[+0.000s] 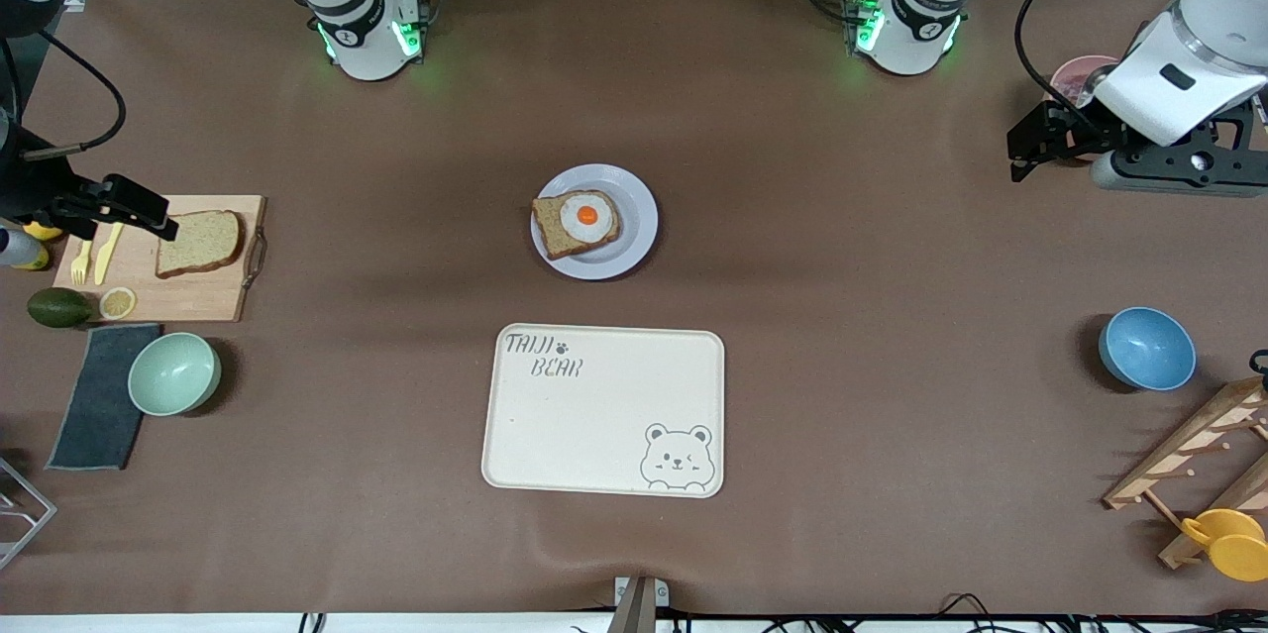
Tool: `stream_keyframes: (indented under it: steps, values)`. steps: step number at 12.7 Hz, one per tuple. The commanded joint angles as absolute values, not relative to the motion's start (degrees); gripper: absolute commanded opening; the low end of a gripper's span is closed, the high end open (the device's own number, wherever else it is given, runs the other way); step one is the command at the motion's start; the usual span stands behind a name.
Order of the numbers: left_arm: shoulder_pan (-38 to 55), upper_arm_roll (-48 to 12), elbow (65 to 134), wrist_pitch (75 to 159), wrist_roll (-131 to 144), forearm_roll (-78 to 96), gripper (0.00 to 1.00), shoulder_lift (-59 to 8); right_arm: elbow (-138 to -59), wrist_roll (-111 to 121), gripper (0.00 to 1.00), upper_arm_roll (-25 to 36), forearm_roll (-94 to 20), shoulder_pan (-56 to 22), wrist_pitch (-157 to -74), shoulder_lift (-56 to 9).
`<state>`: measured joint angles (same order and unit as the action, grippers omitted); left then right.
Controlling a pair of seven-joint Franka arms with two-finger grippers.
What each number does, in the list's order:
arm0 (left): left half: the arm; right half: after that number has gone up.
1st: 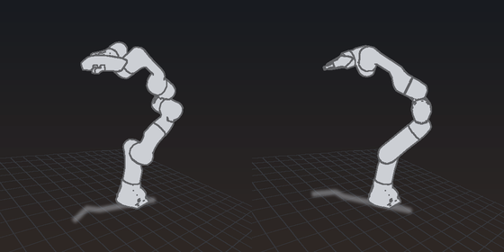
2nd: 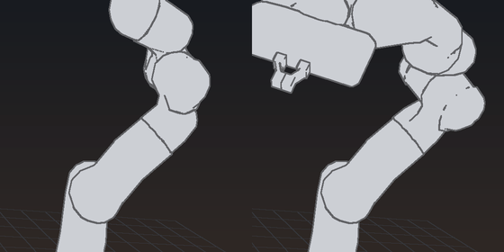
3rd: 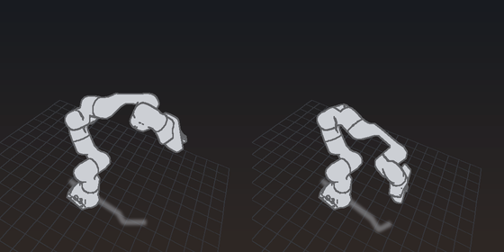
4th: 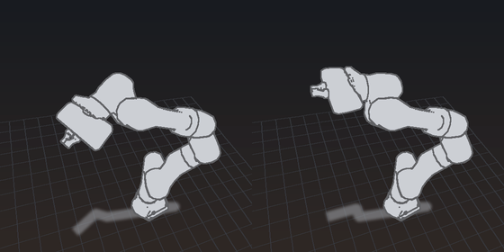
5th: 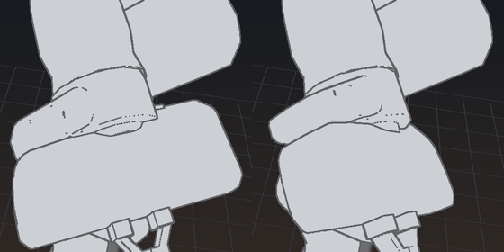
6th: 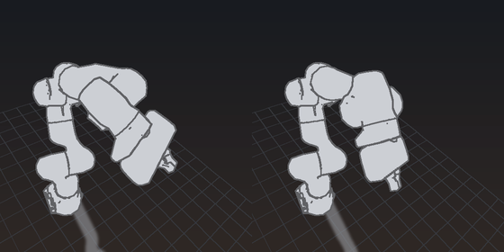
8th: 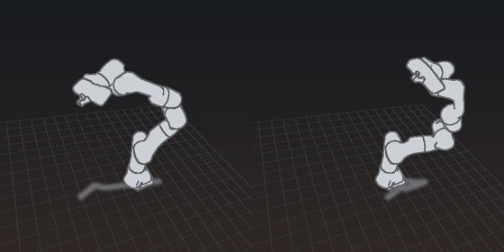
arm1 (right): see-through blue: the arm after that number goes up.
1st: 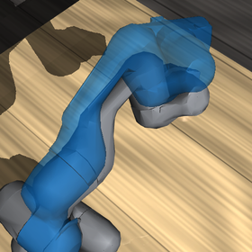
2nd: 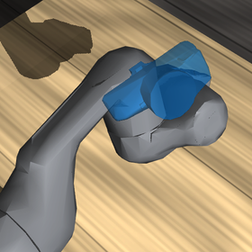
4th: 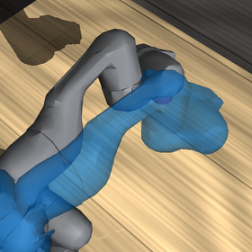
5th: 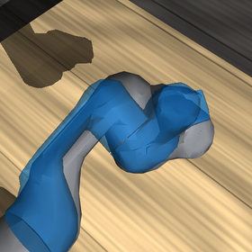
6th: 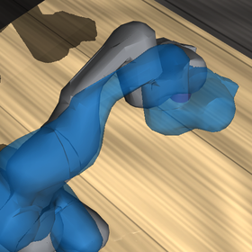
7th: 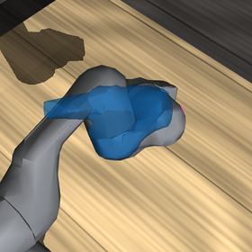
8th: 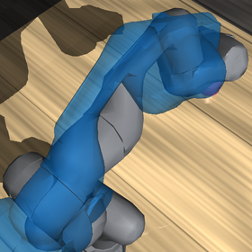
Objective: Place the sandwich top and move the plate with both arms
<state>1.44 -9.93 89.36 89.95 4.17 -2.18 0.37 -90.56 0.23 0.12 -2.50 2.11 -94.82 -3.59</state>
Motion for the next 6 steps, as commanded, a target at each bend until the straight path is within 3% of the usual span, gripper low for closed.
stream_keyframes:
  steps: [1,6]
  values:
    - [0.53,-10.72,88.68,88.95,4.31,-1.58,1.0,0.53,-91.23,-0.97,1.0,-0.88,-1.32,2.64,-95.27,-2.73]
    - [1.14,-10.72,86.5,88.95,4.92,-0.7,1.0,-0.87,-91.23,-0.1,1.0,-0.7,-1.41,2.99,-95.53,-3.25]
